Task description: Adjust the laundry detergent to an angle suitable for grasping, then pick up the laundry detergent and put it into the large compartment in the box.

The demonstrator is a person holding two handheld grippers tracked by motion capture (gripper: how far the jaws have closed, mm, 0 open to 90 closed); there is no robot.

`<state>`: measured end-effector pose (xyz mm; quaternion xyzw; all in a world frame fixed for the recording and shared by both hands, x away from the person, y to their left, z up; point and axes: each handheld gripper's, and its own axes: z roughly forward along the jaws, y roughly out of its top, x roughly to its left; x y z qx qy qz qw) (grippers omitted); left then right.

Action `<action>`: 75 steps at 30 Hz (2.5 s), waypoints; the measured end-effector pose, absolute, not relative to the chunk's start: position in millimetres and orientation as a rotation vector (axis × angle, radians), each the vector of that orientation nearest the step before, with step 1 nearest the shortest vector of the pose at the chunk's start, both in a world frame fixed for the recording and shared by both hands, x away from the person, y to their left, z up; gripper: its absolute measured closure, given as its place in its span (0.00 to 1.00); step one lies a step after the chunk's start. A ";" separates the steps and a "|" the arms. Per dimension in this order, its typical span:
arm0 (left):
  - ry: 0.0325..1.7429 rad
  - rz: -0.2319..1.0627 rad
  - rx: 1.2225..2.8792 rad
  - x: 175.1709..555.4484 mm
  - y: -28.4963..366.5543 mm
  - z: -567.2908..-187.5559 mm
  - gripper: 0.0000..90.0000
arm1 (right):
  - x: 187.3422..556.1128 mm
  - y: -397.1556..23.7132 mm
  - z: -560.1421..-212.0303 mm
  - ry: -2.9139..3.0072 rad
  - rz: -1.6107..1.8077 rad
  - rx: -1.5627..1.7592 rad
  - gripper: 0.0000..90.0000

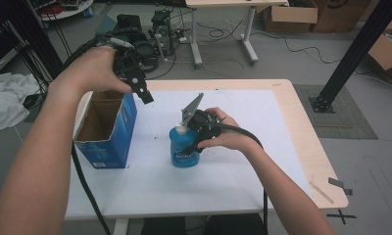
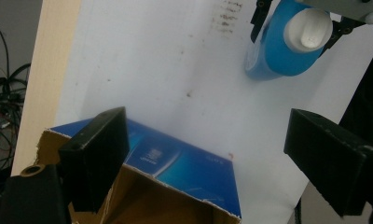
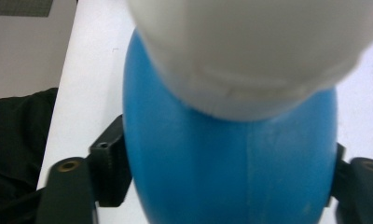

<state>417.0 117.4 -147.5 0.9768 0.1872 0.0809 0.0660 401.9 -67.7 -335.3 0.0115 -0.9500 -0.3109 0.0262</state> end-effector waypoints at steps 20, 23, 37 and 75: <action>0.564 0.244 2.943 415.5 113.9 -145.2 0.16 | 410.3 -139.5 -269.2 -2.939 -1.063 -0.195 0.26; 0.563 0.246 2.941 415.4 113.1 -144.8 0.16 | 416.3 -151.4 -258.8 -2.952 -1.075 -0.283 0.25; 0.557 0.260 2.950 417.7 106.3 -145.5 0.16 | 448.5 -209.4 -196.1 -2.973 -1.054 -0.934 0.28; 0.506 0.298 2.932 410.0 97.8 -138.6 0.14 | 473.5 -237.7 -176.9 -2.909 -0.749 -1.401 0.25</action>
